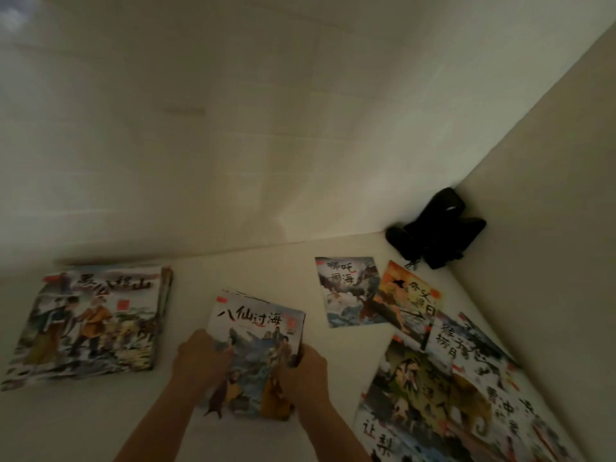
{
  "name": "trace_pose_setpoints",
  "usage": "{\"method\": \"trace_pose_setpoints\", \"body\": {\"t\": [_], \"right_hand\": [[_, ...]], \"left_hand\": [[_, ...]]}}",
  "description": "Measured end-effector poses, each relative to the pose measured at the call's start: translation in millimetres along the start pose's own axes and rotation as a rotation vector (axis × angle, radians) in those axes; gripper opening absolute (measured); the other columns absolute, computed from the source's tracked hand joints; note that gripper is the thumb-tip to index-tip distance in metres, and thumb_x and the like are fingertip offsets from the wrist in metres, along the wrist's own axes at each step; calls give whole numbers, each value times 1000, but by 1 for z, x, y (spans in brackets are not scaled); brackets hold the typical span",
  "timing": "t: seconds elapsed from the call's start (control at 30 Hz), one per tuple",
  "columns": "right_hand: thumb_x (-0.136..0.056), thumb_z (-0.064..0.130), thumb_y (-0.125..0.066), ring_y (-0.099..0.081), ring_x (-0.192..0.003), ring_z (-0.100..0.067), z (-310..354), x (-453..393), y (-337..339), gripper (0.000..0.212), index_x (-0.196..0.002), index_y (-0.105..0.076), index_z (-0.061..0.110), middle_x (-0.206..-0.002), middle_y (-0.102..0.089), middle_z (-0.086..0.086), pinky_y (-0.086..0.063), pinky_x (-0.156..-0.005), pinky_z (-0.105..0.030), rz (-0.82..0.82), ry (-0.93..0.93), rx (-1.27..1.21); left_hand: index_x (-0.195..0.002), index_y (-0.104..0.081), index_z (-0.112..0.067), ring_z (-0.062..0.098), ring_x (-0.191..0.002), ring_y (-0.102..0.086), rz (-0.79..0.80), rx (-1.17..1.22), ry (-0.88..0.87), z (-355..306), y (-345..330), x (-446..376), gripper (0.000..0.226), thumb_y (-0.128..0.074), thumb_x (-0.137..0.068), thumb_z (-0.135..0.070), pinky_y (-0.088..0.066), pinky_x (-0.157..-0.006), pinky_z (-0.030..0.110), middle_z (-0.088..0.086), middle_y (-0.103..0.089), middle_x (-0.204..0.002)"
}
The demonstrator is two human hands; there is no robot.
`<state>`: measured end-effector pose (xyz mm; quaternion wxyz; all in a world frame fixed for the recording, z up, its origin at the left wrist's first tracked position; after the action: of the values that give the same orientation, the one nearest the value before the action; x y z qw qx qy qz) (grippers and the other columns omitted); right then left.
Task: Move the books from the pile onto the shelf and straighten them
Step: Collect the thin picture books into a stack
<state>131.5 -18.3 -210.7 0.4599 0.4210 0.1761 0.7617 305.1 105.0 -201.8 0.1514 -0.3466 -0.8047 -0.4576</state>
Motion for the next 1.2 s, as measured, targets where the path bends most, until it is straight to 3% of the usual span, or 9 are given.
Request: {"method": "trace_pose_setpoints", "body": {"t": [0.1, 0.23, 0.43, 0.53, 0.67, 0.83, 0.93, 1.07, 1.2], "right_hand": [[-96, 43, -48, -62, -71, -21, 1, 0, 23, 26, -91, -61, 21, -80, -64, -6, -57, -66, -31, -22, 52, -91], [-97, 40, -50, -67, -73, -25, 16, -12, 97, 17, -90, -60, 28, -80, -68, -6, -59, -66, -40, -83, 153, -235], [-93, 34, -58, -64, -83, -34, 30, -93, 197, 13, -89, -62, 22, -88, -66, -12, -58, -72, -50, -203, 254, -85], [-95, 40, -51, -61, -98, -27, 16, -141, 196, 29, -115, -54, 20, -110, -64, -6, -51, -84, -42, -148, 207, 177], [-95, 56, -31, -32, -138, -34, -33, -155, 174, 56, -143, -15, 35, -153, -29, -4, -25, -111, -60, -90, 71, 335], [-96, 46, -45, -58, -113, -26, -20, -127, 148, 57, -142, -26, 18, -132, -54, -7, -50, -93, -40, 16, 71, 46], [-97, 43, -48, -54, -111, -17, -15, -121, 162, 62, -148, -23, 19, -137, -50, -4, -51, -83, -22, -15, 132, 22], [-98, 55, -28, -16, -147, -29, -44, -129, 182, 75, -152, -6, 6, -160, -13, -15, -19, -119, -45, -135, -7, 154], [-97, 54, -27, -17, -145, -32, -35, -118, 148, 73, -148, -18, 3, -156, -22, -18, -19, -119, -47, -182, 39, -20]], "left_hand": [[-120, -37, 1, 33, -97, -59, 19, -41, -123, -39, 4, 14, 48, -64, -88, -24, -51, -74, 35, 19, -53, -114], [-110, -38, -9, 25, -87, -59, 179, 247, -286, -109, -20, 13, 37, -66, -87, -20, -49, -63, 31, 8, -56, -98], [-118, -48, -8, 33, -104, -59, 172, 232, -260, -182, -92, -16, 57, -69, -80, -44, -52, -90, 44, 14, -53, -121], [-127, -39, -2, 32, -129, -34, 27, -155, -302, -207, -108, -15, 62, -51, -91, -51, -27, -108, 38, 17, -41, -132], [-139, -24, 3, 33, -141, -13, 78, -155, -280, -222, -136, -24, 72, -51, -93, -45, -17, -113, 40, 21, -21, -148], [-126, -37, -3, 36, -121, -43, 30, 80, -216, -217, -111, -43, 71, -74, -77, -38, -41, -93, 40, 20, -44, -128], [-122, -40, -4, 38, -113, -51, 62, 116, -158, -209, -98, -56, 70, -80, -71, -31, -46, -95, 44, 21, -51, -123], [-127, -40, -3, 36, -120, -44, 95, -7, -151, -213, -99, -52, 76, -80, -71, -34, -40, -103, 44, 23, -44, -128], [-129, -32, -5, 35, -125, -34, 115, -83, -189, -229, -117, -33, 64, -69, -82, -29, -34, -102, 37, 23, -33, -135]]}}
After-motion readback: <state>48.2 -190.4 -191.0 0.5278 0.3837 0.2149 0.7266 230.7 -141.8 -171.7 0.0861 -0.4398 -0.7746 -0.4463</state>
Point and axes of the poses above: each hand's wrist, its own x-axis away from the middle knuckle, its own y-axis out of the back of the hand, z = x × y, the point moved 8 cm from there along -x, towards the middle knuckle
